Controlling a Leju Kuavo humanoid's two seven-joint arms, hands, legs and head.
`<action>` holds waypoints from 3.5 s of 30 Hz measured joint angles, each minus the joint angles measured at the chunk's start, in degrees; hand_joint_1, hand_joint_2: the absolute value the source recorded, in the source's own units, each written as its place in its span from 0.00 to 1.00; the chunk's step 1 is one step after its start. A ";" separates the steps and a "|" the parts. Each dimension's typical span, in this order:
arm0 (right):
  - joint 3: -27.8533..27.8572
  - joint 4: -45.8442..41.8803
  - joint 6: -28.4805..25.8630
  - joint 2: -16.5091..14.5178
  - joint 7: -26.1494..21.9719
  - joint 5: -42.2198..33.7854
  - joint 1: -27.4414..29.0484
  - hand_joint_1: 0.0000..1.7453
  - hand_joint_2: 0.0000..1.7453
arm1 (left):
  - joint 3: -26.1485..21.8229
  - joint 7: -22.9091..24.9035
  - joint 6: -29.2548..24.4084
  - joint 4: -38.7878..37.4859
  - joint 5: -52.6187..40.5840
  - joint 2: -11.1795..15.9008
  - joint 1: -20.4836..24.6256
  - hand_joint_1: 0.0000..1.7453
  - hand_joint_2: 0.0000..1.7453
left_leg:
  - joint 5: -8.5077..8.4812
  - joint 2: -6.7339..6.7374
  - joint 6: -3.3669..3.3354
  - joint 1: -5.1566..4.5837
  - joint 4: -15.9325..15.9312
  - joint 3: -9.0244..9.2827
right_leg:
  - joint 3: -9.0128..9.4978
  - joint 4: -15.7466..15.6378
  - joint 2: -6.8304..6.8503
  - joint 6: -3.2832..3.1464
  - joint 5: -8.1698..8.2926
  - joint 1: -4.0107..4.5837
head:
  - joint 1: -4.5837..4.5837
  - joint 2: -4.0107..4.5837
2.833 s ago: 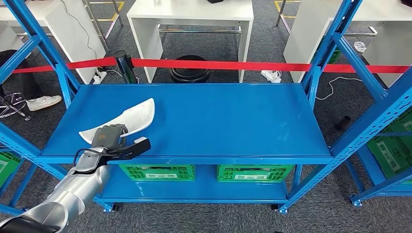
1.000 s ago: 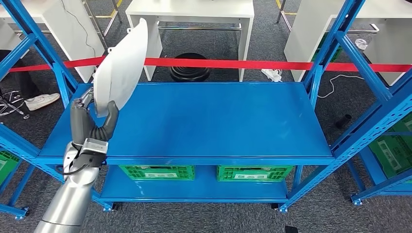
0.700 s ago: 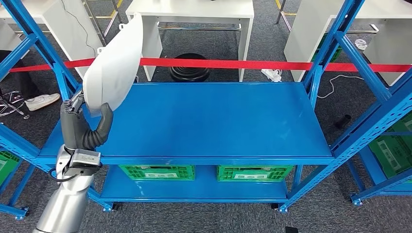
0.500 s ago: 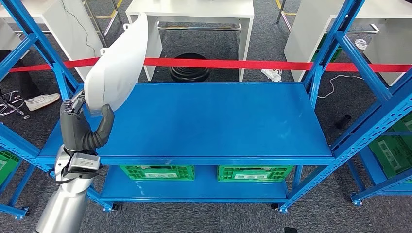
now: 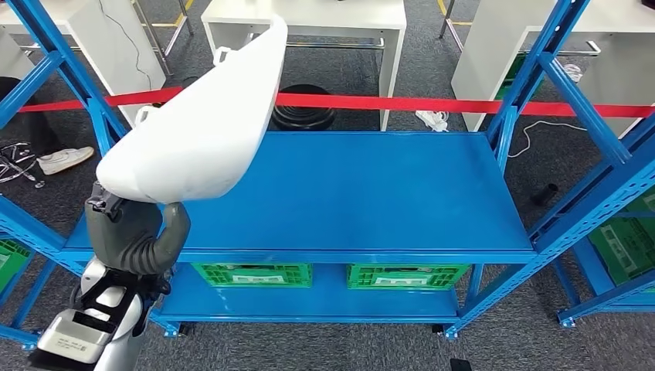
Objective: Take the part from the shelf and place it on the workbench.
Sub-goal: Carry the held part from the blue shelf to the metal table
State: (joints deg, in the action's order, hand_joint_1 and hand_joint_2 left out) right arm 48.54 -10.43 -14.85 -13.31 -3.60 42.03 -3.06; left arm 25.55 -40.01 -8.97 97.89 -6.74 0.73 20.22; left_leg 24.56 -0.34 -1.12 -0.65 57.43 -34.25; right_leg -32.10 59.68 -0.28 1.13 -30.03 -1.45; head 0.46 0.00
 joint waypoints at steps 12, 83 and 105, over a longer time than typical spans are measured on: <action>0.00 -0.01 -0.96 1.59 -0.88 1.27 -0.23 0.00 0.00 | 0.11 0.02 -2.63 3.70 -0.61 0.64 -3.76 1.00 1.00 | -1.41 -0.03 1.88 0.43 1.77 -2.74 | 1.48 0.70 -0.38 -1.03 -0.77 0.20 | -0.19 0.00; 2.03 -0.02 -7.28 2.99 -5.88 -0.28 -1.97 0.00 0.00 | -0.60 0.06 -2.16 1.39 -1.67 0.50 -4.49 1.00 1.00 | 7.15 0.60 3.65 0.94 17.04 -5.10 | -4.61 -0.20 0.64 -2.99 4.66 0.45 | -0.01 0.00; 3.41 -0.02 -3.97 3.11 -5.35 0.84 -1.81 0.00 0.00 | -2.26 0.01 -4.50 2.01 -3.54 -0.60 -7.16 1.00 1.00 | 1.02 -5.24 2.18 0.47 1.43 -0.89 | -0.40 0.02 -1.54 -1.62 0.94 0.32 | 0.15 0.00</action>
State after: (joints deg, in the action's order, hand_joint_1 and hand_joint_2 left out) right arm 51.95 -10.45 -18.82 -10.20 -8.96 42.87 -4.86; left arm 23.28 -40.00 -13.46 99.90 -10.27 0.13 13.06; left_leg 25.58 -5.58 1.06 -0.18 58.86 -35.14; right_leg -32.50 59.71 -1.82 -0.49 -29.08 -1.13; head 0.61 0.00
